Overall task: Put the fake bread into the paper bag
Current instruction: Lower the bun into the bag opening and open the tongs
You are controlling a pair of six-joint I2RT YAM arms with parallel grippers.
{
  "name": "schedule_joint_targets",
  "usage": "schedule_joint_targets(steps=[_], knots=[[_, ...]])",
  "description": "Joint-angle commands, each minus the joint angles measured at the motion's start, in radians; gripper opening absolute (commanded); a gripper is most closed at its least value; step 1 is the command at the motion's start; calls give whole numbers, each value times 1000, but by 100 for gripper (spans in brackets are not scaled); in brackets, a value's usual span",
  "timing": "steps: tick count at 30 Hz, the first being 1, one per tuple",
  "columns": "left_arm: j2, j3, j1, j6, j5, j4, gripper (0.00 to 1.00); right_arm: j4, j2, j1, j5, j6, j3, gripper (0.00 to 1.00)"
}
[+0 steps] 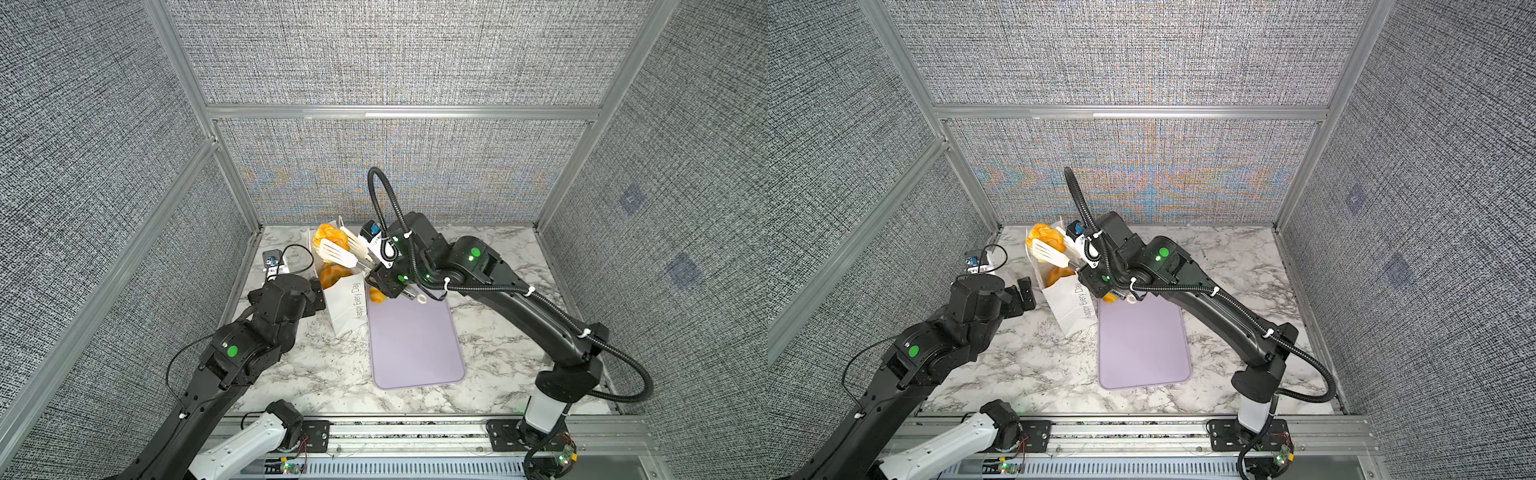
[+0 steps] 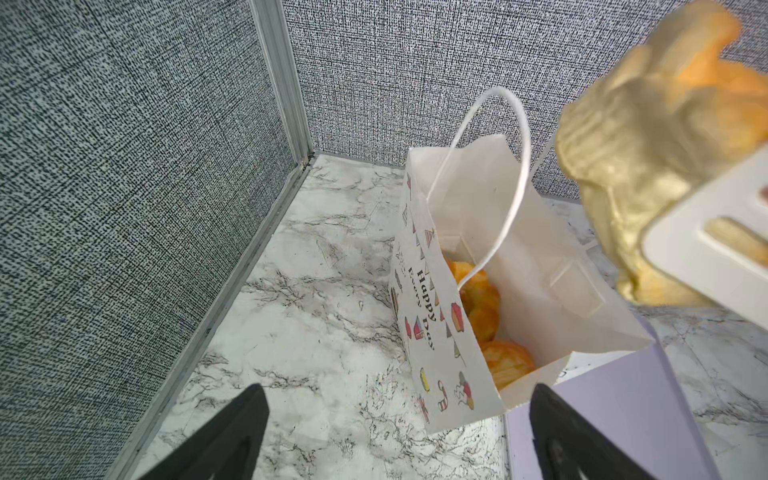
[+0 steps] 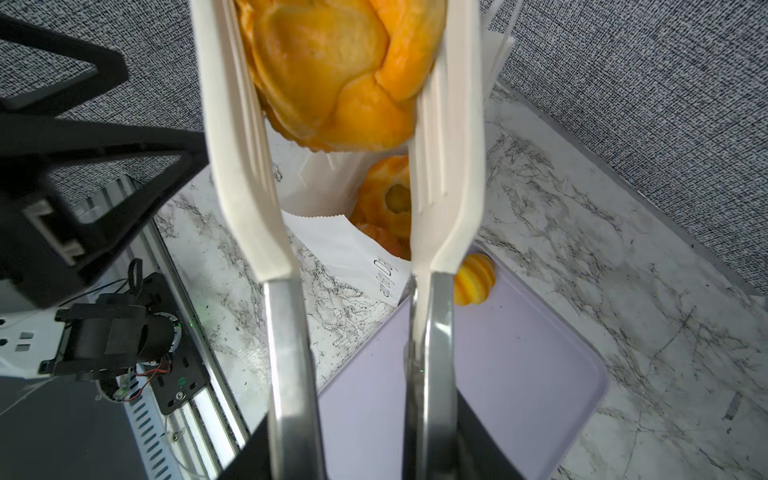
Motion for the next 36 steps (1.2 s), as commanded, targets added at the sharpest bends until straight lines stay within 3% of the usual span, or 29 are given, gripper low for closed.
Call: schedule_joint_targets(steps=[1,10,20,36], knots=[[-6,8,3,-9,1,-19,99,18,15,1,19,1,-3,46],[-5,12,4,-10,10,-26,99,-12,50,0,71,-2,-13,46],[-22,9,4,26,39,25,99,-18,65,0,127,-13,-24,57],[-34,32,0,-20,125,35,99,-29,10,-1,95,-24,-4,65]])
